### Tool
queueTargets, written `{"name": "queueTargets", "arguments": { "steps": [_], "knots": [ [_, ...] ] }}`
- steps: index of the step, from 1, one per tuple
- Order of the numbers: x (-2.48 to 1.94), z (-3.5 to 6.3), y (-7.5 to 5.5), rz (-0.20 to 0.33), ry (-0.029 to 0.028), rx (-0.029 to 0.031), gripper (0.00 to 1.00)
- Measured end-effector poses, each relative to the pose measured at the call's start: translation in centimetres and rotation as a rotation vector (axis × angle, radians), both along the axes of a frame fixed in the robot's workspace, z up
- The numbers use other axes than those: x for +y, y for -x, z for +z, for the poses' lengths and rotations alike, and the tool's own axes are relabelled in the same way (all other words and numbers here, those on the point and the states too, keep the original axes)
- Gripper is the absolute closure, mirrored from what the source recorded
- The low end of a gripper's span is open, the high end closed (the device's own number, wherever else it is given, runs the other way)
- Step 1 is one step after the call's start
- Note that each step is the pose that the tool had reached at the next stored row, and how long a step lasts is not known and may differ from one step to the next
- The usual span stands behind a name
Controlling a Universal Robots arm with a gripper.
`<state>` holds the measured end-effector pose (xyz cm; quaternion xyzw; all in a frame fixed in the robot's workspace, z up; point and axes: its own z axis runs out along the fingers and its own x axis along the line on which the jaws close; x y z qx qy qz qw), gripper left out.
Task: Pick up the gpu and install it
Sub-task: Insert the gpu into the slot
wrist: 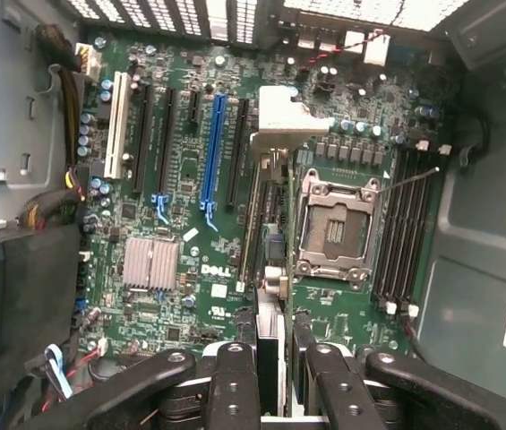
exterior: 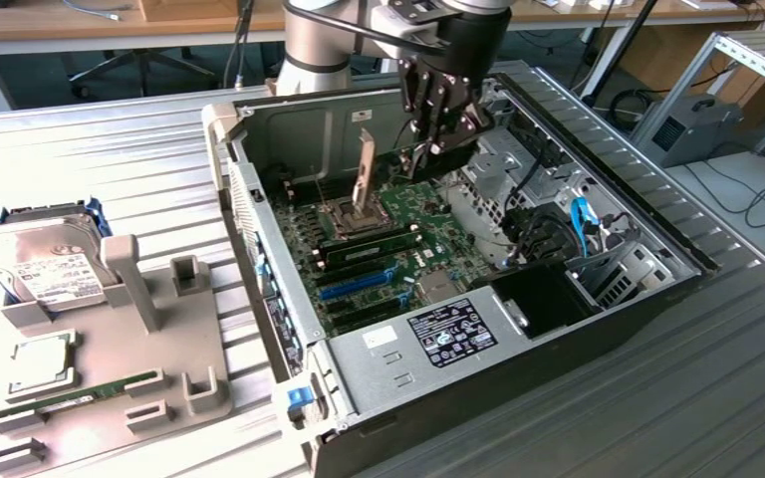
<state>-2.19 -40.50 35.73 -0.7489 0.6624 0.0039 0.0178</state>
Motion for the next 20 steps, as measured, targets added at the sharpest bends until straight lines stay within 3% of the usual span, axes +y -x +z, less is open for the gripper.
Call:
{"name": "queueTargets", "arguments": {
  "steps": [7, 15, 20],
  "knots": [
    [0.00, -0.11, 0.00, -0.111, 0.0000, 0.0001, 0.74],
    [-0.04, -0.17, 0.01, -0.115, -0.0003, -0.0001, 0.74],
    [-0.38, -0.19, 0.01, -0.118, -0.0001, 0.0000, 0.74]
  ]
}}
